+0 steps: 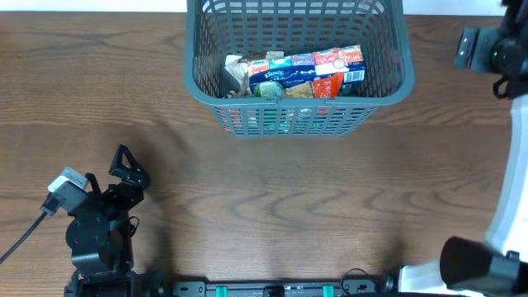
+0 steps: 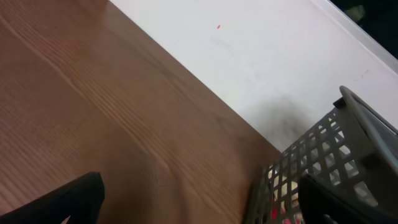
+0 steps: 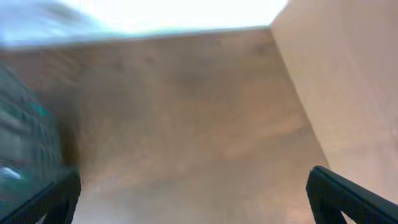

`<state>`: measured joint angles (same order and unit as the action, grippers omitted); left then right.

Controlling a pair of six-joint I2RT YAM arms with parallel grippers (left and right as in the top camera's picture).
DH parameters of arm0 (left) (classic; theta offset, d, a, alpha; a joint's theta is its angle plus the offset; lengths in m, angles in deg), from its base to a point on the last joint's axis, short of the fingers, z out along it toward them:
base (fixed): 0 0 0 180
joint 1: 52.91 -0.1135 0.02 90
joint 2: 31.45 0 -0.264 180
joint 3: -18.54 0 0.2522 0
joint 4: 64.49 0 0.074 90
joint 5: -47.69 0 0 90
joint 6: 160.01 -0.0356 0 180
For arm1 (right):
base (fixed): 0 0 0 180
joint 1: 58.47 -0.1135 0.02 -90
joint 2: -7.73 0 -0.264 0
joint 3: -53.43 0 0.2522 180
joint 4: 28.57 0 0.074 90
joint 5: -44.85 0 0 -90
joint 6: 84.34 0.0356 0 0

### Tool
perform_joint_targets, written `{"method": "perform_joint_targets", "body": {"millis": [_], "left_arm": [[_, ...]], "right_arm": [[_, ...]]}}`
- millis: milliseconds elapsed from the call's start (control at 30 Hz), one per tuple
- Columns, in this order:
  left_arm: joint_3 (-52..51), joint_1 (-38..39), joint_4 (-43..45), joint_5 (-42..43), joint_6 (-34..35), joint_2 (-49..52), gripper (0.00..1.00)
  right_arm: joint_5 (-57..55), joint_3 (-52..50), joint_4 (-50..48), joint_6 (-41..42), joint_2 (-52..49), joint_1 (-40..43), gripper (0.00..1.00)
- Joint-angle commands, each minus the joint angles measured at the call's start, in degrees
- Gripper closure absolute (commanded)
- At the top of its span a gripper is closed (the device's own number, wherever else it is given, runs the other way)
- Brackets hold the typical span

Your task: Pack container

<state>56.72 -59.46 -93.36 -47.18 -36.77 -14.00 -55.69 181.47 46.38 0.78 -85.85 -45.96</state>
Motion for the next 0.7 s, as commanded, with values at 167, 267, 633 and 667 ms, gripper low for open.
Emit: {"method": "perform_joint_targets", "body": {"millis": [167, 267, 633, 667], "left_arm": [[-0.4, 0.0, 0.2, 0.2, 0.5, -0.5, 0.01], [-0.4, 0.0, 0.2, 0.2, 0.5, -0.5, 0.01], [-0.4, 0.0, 0.2, 0.2, 0.5, -0.5, 0.01], [-0.4, 0.0, 0.2, 0.2, 0.5, -0.5, 0.01]], "right_arm": [[21.8, 0.2, -7.7, -10.2, 12.8, 0.2, 0.01], [24.9, -2.5, -8.8, -12.6, 16.7, 0.1, 0.01], [26.0, -34.1, -29.1, -12.5, 38.7, -0.2, 0.01], [26.1, -36.4, -30.1, -12.5, 40.4, -0.2, 0.01]]}}
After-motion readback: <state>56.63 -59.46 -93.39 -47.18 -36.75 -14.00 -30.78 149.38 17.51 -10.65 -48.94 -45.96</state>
